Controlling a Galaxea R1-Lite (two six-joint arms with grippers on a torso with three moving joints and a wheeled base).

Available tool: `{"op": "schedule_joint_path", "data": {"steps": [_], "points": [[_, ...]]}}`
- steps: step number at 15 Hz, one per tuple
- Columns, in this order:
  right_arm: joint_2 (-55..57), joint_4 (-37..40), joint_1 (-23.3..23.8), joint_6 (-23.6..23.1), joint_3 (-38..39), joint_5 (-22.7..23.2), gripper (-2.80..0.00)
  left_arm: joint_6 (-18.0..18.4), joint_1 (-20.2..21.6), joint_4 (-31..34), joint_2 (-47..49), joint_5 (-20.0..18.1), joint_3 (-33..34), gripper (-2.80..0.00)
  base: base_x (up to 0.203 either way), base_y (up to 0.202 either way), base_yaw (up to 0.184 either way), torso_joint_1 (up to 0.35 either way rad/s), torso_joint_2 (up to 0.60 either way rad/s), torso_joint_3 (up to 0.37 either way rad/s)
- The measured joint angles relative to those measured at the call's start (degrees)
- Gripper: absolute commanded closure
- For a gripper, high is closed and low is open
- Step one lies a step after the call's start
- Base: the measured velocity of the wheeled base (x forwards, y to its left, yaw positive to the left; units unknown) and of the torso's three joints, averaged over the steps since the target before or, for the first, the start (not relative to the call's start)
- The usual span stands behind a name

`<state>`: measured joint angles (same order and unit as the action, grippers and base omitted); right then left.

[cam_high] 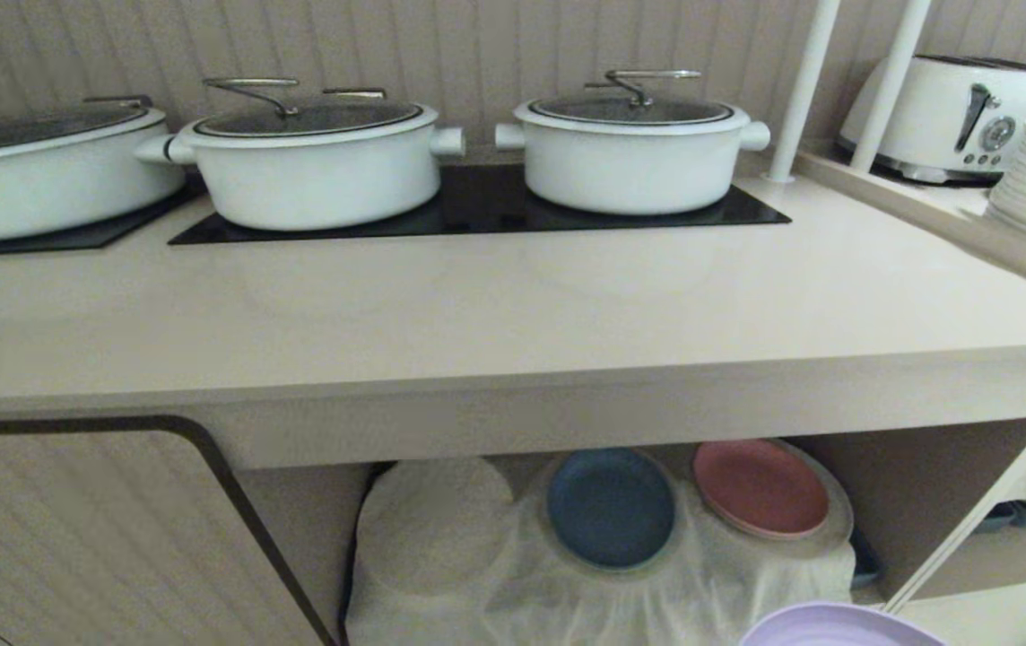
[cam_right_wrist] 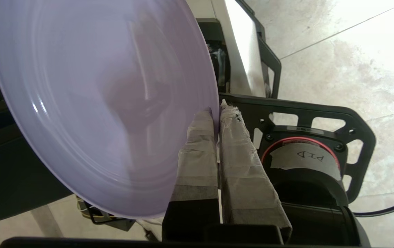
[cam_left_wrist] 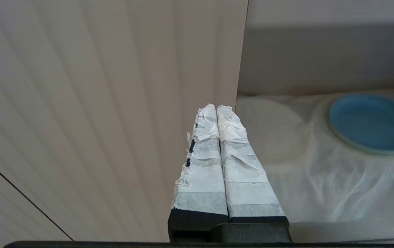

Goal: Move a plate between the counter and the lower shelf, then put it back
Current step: Put the plate in the cupboard

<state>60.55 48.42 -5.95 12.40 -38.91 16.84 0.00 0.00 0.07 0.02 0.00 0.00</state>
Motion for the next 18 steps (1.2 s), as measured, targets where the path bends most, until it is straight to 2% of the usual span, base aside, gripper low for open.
{"op": "schedule_joint_path", "data": {"steps": [14,18], "points": [[0.0,0.1,-0.1,0.0,0.0,0.0,0.0,0.0,0.0,-0.1,0.0,0.0,0.0,0.0,0.0,0.0,0.0,-0.238,0.43,0.201],[0.0,0.4,-0.1,0.0,-0.1,0.0,0.0,0.0,0.0,0.0,0.0,0.0,0.0,0.0,0.0,0.0,0.0,-0.05,0.19,0.06]]}}
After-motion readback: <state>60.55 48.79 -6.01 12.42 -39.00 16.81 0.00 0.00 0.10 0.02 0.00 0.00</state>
